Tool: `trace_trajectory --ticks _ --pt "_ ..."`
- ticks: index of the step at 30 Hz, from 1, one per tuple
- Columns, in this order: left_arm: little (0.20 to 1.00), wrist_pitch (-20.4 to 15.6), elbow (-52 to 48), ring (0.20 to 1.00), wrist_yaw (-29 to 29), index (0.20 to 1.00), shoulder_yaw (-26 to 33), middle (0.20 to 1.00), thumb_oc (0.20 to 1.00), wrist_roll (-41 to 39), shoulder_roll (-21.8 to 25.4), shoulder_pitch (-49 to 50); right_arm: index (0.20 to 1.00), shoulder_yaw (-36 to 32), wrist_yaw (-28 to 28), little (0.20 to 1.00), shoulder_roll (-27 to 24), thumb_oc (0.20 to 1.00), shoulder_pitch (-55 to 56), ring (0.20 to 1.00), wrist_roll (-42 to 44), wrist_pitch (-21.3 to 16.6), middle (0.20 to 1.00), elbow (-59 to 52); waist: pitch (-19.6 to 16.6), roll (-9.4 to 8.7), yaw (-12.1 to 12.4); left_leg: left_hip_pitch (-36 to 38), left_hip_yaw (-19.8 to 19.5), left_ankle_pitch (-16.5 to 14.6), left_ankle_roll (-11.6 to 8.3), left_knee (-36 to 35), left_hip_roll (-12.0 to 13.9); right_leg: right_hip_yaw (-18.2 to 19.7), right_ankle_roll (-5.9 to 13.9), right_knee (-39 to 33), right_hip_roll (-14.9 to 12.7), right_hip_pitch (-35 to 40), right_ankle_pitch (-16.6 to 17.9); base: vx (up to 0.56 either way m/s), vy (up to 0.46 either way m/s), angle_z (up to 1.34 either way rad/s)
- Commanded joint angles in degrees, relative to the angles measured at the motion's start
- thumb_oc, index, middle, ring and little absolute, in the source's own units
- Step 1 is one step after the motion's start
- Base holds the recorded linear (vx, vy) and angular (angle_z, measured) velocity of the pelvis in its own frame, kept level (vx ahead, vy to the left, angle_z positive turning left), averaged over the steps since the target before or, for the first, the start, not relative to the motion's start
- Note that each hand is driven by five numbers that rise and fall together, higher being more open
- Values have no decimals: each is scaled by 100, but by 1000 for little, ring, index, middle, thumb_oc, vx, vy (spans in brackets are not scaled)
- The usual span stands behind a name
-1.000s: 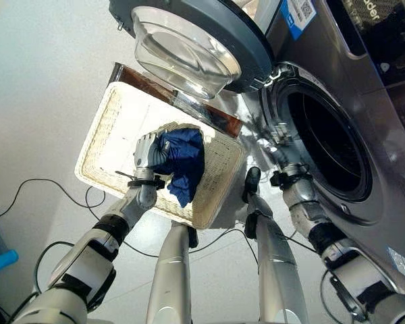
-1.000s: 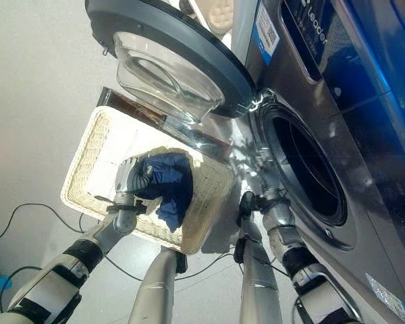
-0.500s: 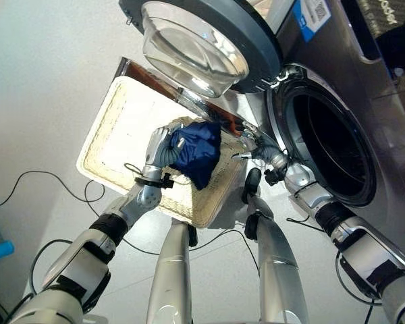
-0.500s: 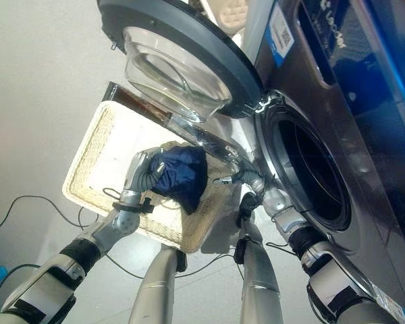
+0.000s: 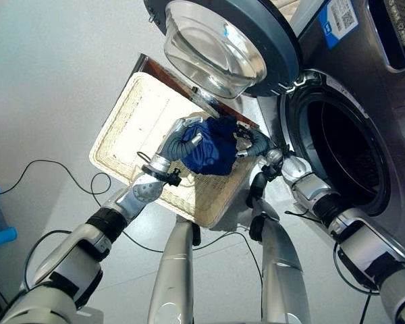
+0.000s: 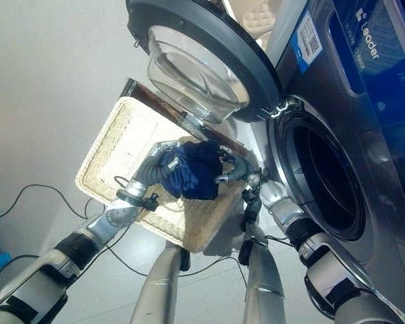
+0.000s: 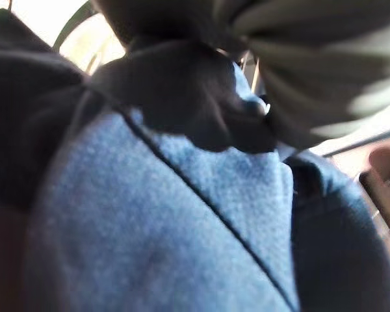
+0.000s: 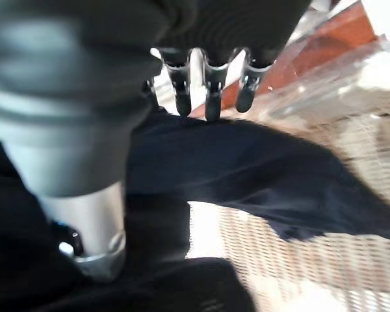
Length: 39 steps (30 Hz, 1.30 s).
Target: Put the clothes into the washing machine.
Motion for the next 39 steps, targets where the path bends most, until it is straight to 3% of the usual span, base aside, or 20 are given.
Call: trace_trajectory --ticks 1,7,19,23,28,30,39 --pt "200 -537 -685 200 -747 200 168 200 200 -908 -348 -65 1000 86 264 1000 -105 1000 -212 1000 -193 -110 1000 -119 -43 247 165 -180 211 -358 -150 373 -77 -134 660 340 -166 62 -148 0 0 0" --pt "200 -382 -1153 200 -1495 200 418 200 200 -1784 -680 50 1000 136 561 1000 10 1000 -295 1000 -247 -143 1000 -265 -43 245 188 -179 175 -352 -115 352 -122 -111 662 318 -149 55 -116 -5 -7 4" --pt "200 29 -1646 200 -1857 200 891 200 200 -1955 -1309 -38 1000 50 1031 1000 405 1000 -354 1000 225 36 1000 -544 -43 187 181 -189 133 -350 -102 342 -172 -85 652 306 -104 36 -110 -1 -4 1" --pt "200 278 -1638 200 -1600 200 830 200 200 -1515 -1353 -119 1000 -63 1152 1000 597 1000 -352 1000 855 -76 1000 -891 -43 168 163 -176 138 -348 -103 337 -205 -76 650 259 -78 55 -78 0 0 0" --pt "200 279 -1639 200 -1596 200 829 200 200 -1510 -1354 -119 1000 -63 1153 1000 596 1000 -351 1000 856 -75 1000 -892 -43 168 164 -176 139 -348 -103 336 -205 -76 650 259 -78 55 -78 0 0 0" --pt "200 369 -1461 200 -1134 200 872 200 200 -955 -1158 -177 1000 -234 1096 1000 618 1000 -94 1000 1357 -56 1000 -1541 -43 113 74 -172 174 -332 -128 330 -193 -37 659 230 -39 52 -69 0 0 0" --pt "200 381 -1090 200 -497 200 958 200 200 -349 -750 -103 1000 -636 676 1000 386 1000 505 1000 1730 -469 1000 -2239 -43 41 -96 -181 280 -338 -162 340 -101 36 691 253 -4 -4 -79 -1 19 -3"
